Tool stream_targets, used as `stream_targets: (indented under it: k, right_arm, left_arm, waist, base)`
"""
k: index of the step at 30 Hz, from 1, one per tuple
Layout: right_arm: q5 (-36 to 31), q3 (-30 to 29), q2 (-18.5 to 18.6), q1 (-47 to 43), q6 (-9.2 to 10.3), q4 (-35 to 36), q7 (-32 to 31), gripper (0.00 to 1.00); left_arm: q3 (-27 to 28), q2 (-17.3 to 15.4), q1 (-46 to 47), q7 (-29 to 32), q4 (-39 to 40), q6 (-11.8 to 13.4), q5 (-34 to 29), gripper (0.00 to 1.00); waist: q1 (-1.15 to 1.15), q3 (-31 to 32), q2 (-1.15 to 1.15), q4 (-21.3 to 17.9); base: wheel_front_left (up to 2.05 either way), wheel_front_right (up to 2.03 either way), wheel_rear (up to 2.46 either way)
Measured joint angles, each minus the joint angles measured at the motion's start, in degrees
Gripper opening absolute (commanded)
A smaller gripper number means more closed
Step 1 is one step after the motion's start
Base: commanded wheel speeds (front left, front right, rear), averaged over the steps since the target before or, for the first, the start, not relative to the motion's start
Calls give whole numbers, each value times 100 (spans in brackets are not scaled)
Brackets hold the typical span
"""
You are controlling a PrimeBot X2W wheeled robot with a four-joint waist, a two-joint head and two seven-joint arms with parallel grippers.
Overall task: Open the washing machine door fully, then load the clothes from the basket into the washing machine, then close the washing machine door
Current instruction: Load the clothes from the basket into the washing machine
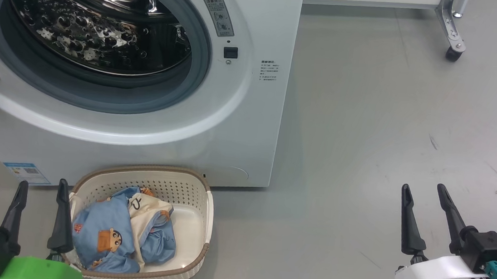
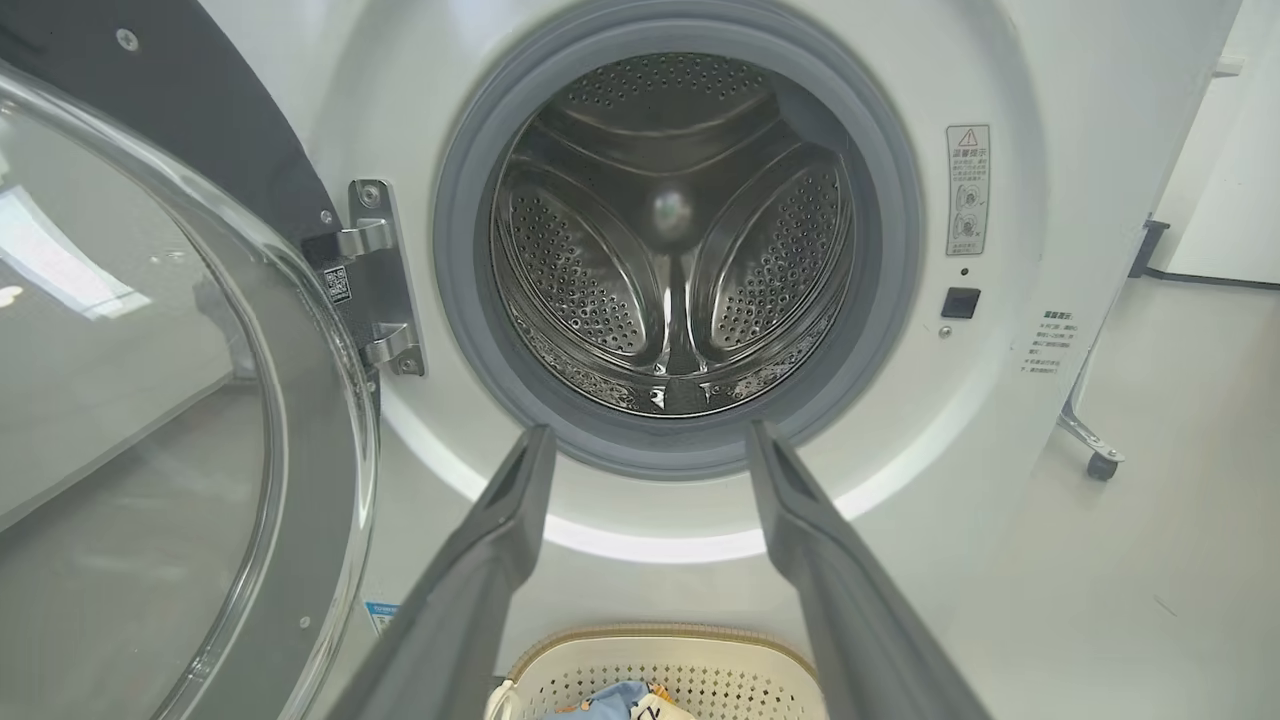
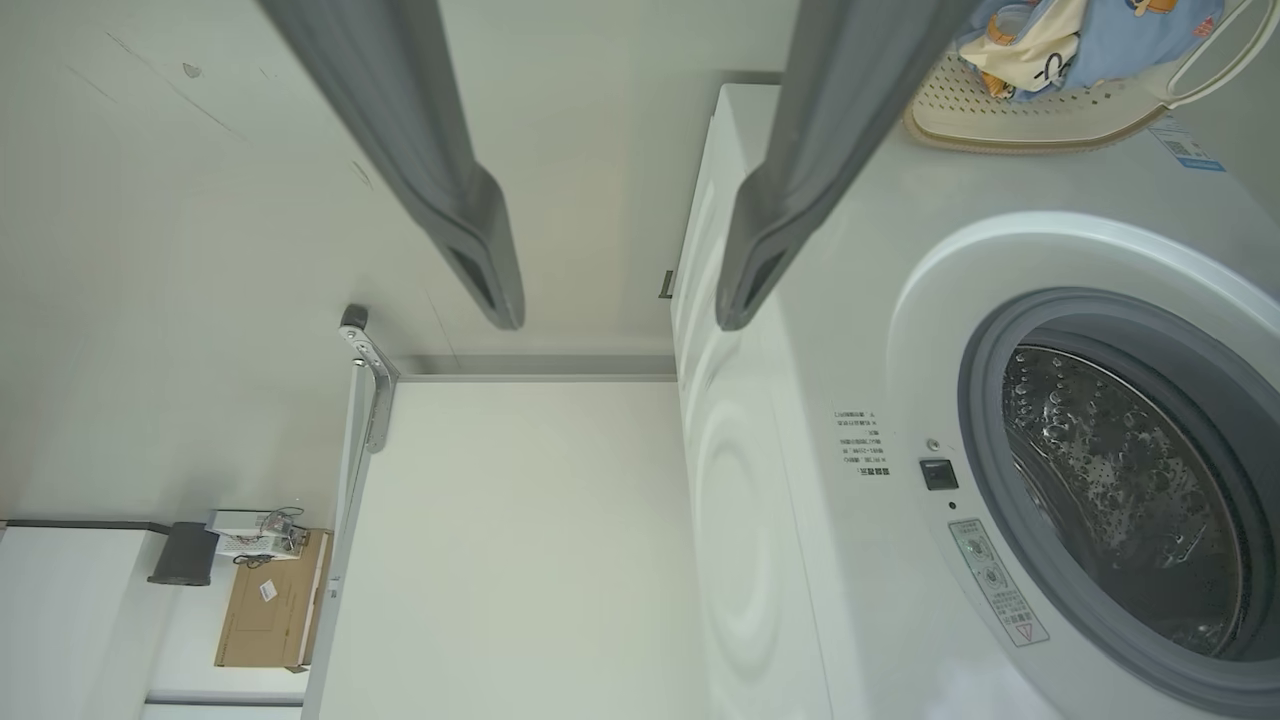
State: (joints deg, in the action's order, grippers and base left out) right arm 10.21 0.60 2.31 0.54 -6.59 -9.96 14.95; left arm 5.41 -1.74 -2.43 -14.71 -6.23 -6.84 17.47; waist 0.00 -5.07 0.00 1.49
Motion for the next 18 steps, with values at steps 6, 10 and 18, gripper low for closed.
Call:
stream_targets:
  k: [6, 10, 18]
  right_arm:
    - [1, 2, 0, 2, 0, 0, 0, 100]
    - [1, 8, 0, 4, 0, 0, 0, 100]
    - [1, 10, -1, 13, 0, 0, 0, 100]
  left_arm:
    - [-85, 0, 1, 0, -26, 0, 73, 100]
    - [-151, 0, 2, 0, -45, 0, 77, 100]
    - [-182, 0, 13, 0, -65, -2, 116, 100]
  waist:
    - [0, -64, 0, 15]
    - [0, -92, 0, 24]
    - [0, -125, 0, 47]
  base:
    - [56, -56, 0]
    - [35, -35, 0]
    - [11, -11, 0]
